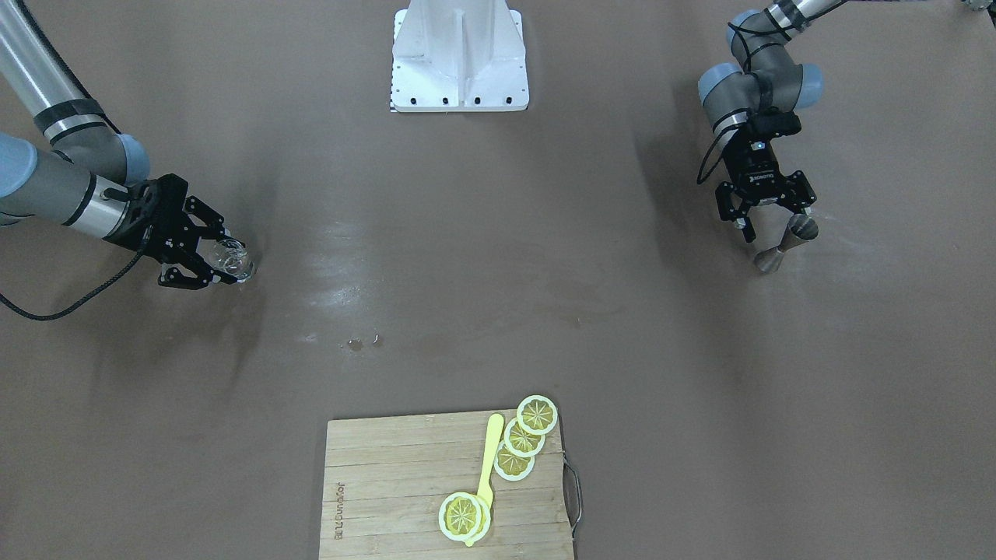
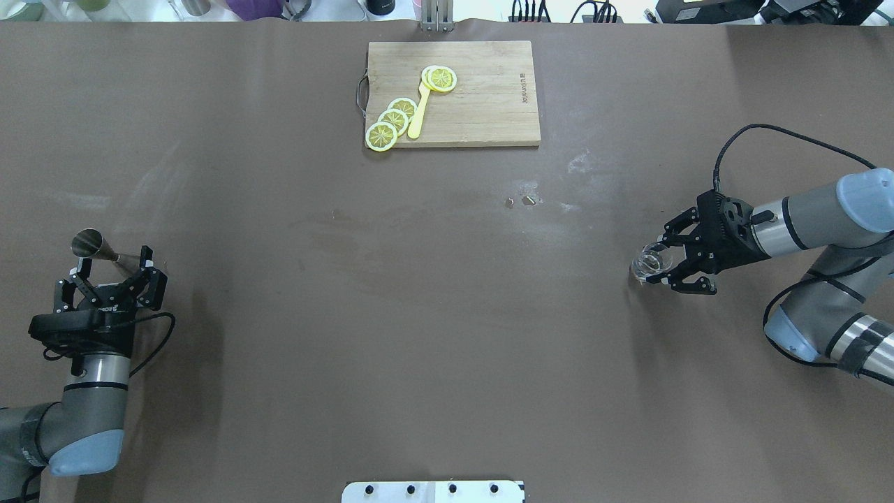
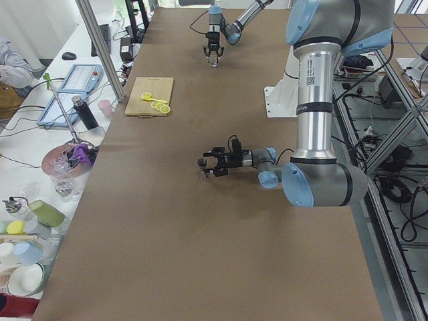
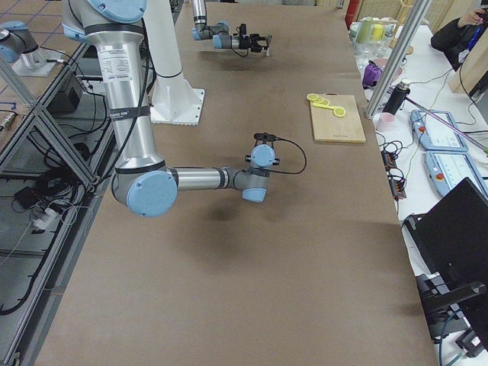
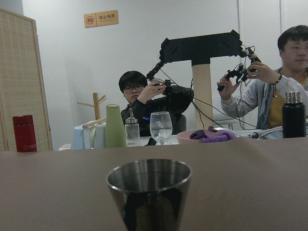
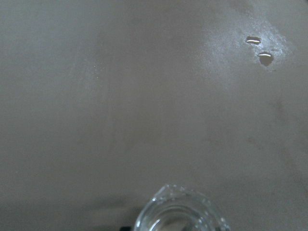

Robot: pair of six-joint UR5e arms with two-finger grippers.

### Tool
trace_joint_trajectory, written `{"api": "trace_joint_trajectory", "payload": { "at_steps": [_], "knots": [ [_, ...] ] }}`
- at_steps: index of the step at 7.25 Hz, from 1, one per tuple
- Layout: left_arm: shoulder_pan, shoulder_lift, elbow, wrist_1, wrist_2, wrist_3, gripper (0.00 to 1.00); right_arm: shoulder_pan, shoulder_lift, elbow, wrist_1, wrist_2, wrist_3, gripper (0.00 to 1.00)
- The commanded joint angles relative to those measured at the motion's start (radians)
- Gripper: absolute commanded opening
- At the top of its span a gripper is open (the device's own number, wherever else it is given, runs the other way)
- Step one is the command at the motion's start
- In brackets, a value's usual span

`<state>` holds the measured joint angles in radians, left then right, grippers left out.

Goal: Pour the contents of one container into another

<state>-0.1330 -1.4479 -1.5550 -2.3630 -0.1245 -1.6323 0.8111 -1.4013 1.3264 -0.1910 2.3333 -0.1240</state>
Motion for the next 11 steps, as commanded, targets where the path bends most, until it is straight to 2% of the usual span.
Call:
{"api": "trace_joint_trajectory", "payload": {
  "at_steps": [1,3,5,7,9,11],
  "knots": [
    [0.061,0.067,-0.057,0.019,0.086,-0.004,0.99,-0.003,0.004,0.008,-0.002,0.003,0.003,1.00],
    [0.137,0.075,-0.118,0.019,0.143,0.000,0.99,-0.001,0.007,0.020,-0.001,0.001,0.006,1.00],
    [0.232,0.060,-0.279,0.027,0.141,0.011,0.99,0.042,0.008,0.065,0.001,0.006,0.030,1.00],
    [0.276,-0.076,-0.342,0.146,0.126,0.154,0.99,0.107,0.011,0.115,0.001,0.014,0.096,1.00],
    [0.248,-0.167,-0.422,0.151,-0.085,0.370,0.99,0.244,0.030,0.146,-0.001,0.006,0.222,1.00],
    [0.161,-0.170,-0.480,0.336,-0.266,0.442,0.99,0.376,0.062,0.175,-0.075,-0.002,0.428,1.00]
  ]
}}
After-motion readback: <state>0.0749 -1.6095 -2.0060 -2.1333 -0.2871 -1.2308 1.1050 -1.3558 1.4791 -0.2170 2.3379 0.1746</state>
